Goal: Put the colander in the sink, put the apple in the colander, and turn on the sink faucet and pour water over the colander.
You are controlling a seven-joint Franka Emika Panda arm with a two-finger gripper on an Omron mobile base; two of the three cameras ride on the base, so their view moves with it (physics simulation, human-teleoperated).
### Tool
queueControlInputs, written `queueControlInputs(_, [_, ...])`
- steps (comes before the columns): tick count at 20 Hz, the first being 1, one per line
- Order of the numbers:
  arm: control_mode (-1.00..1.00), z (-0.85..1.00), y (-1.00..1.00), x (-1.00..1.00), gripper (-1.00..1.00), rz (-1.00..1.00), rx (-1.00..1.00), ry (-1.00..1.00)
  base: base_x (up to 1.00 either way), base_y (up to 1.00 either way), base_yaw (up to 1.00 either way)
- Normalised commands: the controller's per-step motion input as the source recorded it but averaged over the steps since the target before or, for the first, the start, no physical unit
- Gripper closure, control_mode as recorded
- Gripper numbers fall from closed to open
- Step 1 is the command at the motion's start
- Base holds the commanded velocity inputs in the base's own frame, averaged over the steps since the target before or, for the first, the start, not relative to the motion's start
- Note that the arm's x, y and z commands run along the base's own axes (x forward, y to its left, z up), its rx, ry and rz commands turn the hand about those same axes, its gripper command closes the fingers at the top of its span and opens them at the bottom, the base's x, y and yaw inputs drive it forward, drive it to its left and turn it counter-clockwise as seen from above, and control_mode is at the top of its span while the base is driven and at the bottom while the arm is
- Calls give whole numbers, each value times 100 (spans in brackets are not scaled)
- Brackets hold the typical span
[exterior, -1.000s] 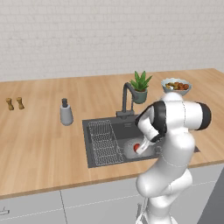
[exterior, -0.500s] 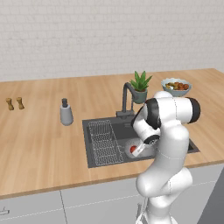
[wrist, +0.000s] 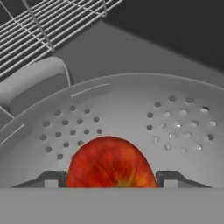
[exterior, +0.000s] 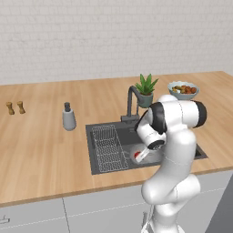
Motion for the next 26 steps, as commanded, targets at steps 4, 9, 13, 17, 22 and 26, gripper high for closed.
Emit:
queueControlInputs(4, [-100,50,0,-1,-100,-4,0,0,0,0,0])
queueControlInputs(9, [-100,79,-2,0,-100,-6,0,0,0,0,0])
queueControlInputs(13, [-100,100,-46,0,-100,-7,5,4,0,0,0])
queueControlInputs(17, [-100,100,-85,1,-100,-3,9,13,0,0,0])
queueControlInputs(22, [-100,100,-78,12,-100,0,20,16,0,0,0])
queueControlInputs(26, [-100,89,-39,17,-100,0,27,13,0,0,0])
